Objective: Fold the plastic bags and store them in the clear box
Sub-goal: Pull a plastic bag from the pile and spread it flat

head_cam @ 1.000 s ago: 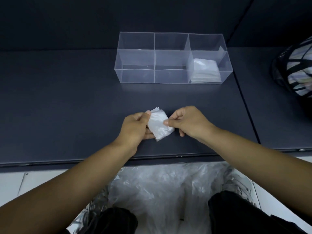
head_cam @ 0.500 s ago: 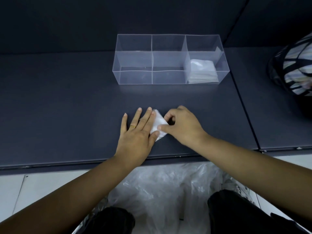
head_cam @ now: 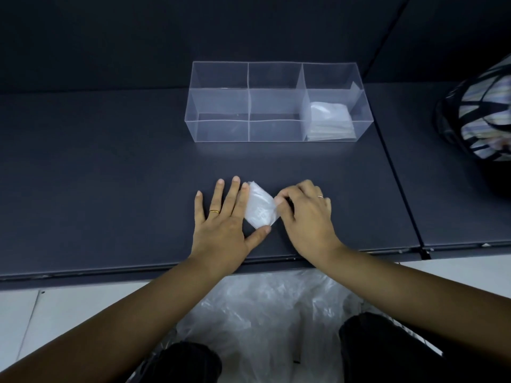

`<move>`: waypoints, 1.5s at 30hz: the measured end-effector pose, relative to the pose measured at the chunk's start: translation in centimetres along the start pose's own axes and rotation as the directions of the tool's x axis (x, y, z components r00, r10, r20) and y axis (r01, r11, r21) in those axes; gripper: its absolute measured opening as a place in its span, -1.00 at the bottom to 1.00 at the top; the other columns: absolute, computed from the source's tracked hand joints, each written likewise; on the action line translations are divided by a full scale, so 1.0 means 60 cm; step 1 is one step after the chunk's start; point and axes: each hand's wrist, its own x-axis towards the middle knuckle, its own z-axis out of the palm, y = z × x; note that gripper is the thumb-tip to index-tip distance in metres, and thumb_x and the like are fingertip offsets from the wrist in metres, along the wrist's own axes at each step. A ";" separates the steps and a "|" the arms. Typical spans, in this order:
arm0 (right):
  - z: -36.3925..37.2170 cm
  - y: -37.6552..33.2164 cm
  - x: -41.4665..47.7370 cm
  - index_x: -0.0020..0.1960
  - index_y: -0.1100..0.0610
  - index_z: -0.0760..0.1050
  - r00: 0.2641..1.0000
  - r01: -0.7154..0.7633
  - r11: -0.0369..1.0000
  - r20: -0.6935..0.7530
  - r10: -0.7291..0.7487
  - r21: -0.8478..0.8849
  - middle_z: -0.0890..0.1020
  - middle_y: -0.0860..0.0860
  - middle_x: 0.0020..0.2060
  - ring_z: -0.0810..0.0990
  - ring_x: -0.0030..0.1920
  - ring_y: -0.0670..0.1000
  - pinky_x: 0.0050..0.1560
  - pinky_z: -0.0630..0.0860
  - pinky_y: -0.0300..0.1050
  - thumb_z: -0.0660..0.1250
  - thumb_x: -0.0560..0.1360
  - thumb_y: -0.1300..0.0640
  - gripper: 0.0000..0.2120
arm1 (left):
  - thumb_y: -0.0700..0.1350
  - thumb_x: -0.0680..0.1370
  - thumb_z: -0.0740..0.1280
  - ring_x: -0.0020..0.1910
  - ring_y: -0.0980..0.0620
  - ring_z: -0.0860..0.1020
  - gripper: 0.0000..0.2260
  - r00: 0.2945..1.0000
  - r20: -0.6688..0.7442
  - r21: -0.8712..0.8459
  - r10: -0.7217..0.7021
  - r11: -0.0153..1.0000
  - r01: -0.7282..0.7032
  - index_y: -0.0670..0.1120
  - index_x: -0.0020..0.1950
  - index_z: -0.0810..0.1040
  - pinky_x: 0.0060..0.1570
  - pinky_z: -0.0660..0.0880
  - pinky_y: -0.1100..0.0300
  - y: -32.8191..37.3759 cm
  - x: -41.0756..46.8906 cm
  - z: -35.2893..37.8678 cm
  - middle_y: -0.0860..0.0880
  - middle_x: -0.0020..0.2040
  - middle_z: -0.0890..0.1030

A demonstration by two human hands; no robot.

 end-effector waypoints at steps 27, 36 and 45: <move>-0.248 0.090 0.244 -0.29 0.10 0.52 0.950 -0.171 0.790 -0.115 0.291 0.588 0.62 -0.06 -0.31 0.59 -0.30 -0.18 -0.16 0.52 -0.30 0.50 0.41 0.21 -0.82 | -0.07 0.59 0.29 0.19 0.07 0.48 -0.71 0.928 -0.352 -0.458 0.124 0.841 -0.287 -0.07 0.30 0.50 0.23 0.32 0.28 0.105 0.199 -0.173 -0.04 0.21 0.57; -0.183 0.119 0.304 -0.20 -0.05 0.49 0.959 -0.236 0.936 -0.220 0.180 -0.263 0.42 0.06 0.16 0.35 0.24 0.11 0.17 0.21 -0.01 0.49 0.34 0.01 -0.83 | 0.27 0.55 -0.09 0.55 -0.02 -0.20 -0.33 0.936 -0.145 0.026 0.322 0.946 -0.322 -0.05 0.58 -0.02 0.48 -0.30 -0.04 0.086 0.166 -0.101 -0.02 0.59 -0.08; -0.173 0.079 0.080 0.00 0.13 0.51 0.895 0.224 0.974 -0.386 -0.223 -0.043 0.48 0.05 -0.01 0.49 -0.01 0.02 0.01 0.36 -0.08 0.37 0.45 0.15 -0.85 | 0.34 0.52 -0.24 0.55 0.00 -0.15 -0.30 0.957 0.027 0.027 0.288 0.957 -0.288 0.00 0.57 -0.05 0.51 -0.17 -0.07 0.028 0.002 -0.019 0.01 0.58 -0.05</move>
